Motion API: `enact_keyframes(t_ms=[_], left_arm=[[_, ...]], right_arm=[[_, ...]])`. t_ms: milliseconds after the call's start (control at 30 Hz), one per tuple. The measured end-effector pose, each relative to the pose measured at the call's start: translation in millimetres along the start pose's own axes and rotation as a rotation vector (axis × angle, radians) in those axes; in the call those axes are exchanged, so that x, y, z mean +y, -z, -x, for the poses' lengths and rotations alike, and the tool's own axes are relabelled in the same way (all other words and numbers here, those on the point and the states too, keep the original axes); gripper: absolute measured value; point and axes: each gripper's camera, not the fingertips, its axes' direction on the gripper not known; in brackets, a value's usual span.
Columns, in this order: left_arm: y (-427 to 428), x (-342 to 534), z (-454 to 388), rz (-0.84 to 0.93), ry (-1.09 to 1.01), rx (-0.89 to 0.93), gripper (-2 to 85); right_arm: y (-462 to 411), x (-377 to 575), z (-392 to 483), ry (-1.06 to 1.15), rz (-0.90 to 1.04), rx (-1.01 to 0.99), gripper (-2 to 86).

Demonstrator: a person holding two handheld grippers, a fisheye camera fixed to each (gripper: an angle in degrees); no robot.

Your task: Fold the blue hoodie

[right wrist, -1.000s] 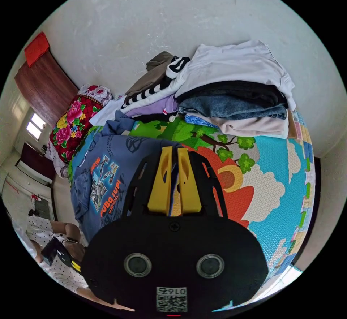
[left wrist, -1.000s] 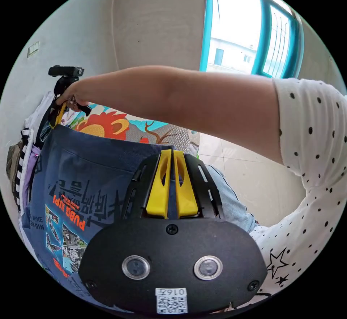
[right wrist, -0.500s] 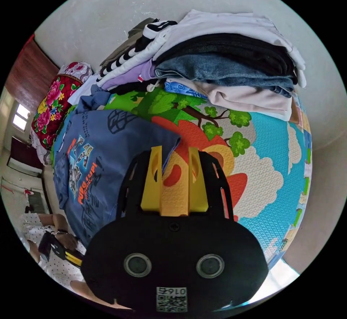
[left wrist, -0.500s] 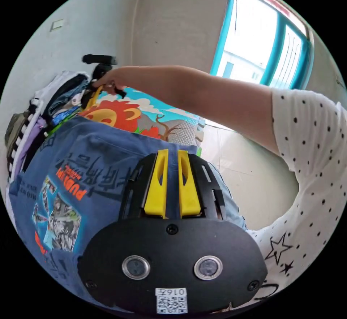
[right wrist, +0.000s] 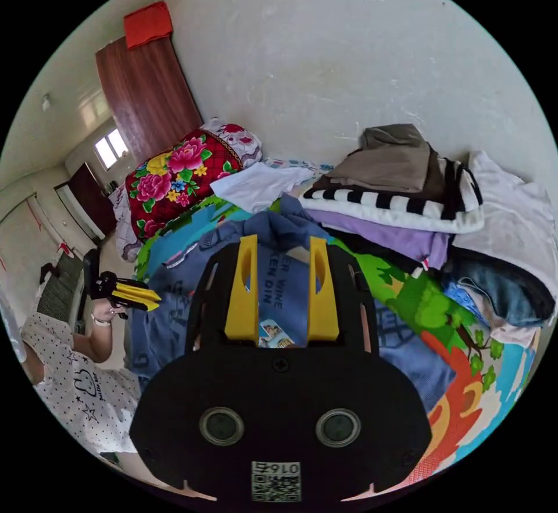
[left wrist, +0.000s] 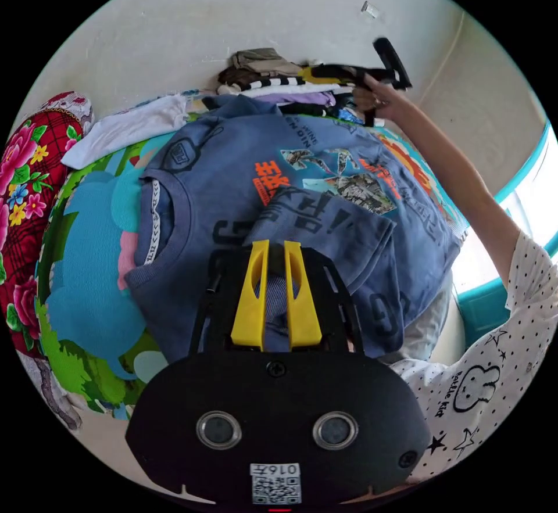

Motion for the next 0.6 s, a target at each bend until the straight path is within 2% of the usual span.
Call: enact_keyframes(t_ms=[200, 300, 367, 433, 467, 567, 600], left_arm=[[-12, 28, 17, -0.071, -0.046, -0.049, 3.5], [-18, 38, 29, -0.079, -0.053, -0.051, 3.4], [-22, 45, 41, -0.088, -0.051, -0.038, 3.4], [-25, 51, 50, -0.094, -0.045, -0.023, 3.4], [-27, 55, 55, -0.099, -0.044, -0.017, 3.4], [-32, 63, 67, -0.098, -0.042, -0.015, 3.4], [-33, 64, 69, -0.098, -0.043, -0.017, 3.3]], right_arm=[[-120, -87, 45, 0.005, 0.126, 0.284, 13.0], [-159, -103, 58, -0.026, 0.215, 0.242, 12.5], [-174, -104, 72, -0.014, 0.264, 0.351, 10.6], [-176, -106, 97, 0.087, 0.294, 0.437, 6.1], [-171, -109, 103, 0.092, 0.29, 0.445, 5.6], [-118, -137, 135, 0.113, 0.117, 0.558, 3.9], [-82, -150, 150, 0.108, -0.022, 0.588, 3.4]])
